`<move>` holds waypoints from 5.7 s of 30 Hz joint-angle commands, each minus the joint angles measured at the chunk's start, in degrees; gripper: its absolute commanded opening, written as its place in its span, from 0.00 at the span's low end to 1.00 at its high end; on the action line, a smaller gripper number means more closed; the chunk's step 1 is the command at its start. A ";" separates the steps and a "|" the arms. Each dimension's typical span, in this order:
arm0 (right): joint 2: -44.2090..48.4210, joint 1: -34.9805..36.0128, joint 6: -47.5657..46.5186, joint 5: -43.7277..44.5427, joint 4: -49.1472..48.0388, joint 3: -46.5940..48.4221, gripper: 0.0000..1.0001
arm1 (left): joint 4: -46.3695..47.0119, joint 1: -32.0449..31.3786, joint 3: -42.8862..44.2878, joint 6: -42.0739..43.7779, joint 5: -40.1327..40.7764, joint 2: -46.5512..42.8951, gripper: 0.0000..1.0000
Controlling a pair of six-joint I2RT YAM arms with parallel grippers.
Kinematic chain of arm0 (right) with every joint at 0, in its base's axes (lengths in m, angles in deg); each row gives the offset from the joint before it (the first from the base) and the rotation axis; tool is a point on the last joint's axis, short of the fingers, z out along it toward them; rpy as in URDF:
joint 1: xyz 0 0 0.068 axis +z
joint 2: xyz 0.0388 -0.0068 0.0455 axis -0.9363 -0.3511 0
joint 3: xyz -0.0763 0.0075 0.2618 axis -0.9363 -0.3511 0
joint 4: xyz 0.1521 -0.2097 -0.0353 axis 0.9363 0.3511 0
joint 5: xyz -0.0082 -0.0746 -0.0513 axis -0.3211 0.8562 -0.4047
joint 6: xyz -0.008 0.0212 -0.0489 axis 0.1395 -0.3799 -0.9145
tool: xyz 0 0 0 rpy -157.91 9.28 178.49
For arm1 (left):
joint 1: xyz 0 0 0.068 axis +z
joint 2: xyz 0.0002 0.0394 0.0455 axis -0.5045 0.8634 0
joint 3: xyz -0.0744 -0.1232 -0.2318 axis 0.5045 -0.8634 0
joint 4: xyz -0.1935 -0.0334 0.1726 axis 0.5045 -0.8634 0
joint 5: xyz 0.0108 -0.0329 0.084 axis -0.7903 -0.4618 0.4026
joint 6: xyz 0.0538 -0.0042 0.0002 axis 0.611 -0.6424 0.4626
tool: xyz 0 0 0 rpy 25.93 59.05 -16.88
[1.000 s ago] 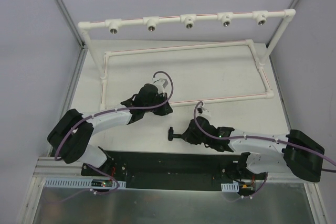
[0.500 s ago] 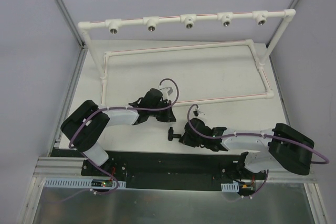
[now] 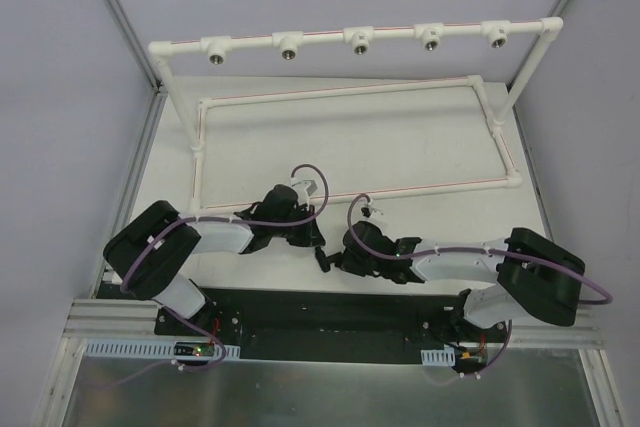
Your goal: Install the water faucets
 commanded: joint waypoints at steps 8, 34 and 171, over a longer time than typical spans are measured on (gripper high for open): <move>-4.47 -1.71 -6.98 3.81 4.92 7.05 0.00 | -4.83 -0.52 -7.97 -1.38 4.50 -11.13 0.00; 12.48 -6.81 -24.29 -17.18 -5.10 -3.58 0.63 | -16.33 -5.01 -11.84 -5.60 16.10 -29.85 0.08; 5.10 -6.28 -11.65 -9.02 17.58 28.23 0.00 | -6.68 -5.01 -11.40 -16.06 7.14 -48.58 0.00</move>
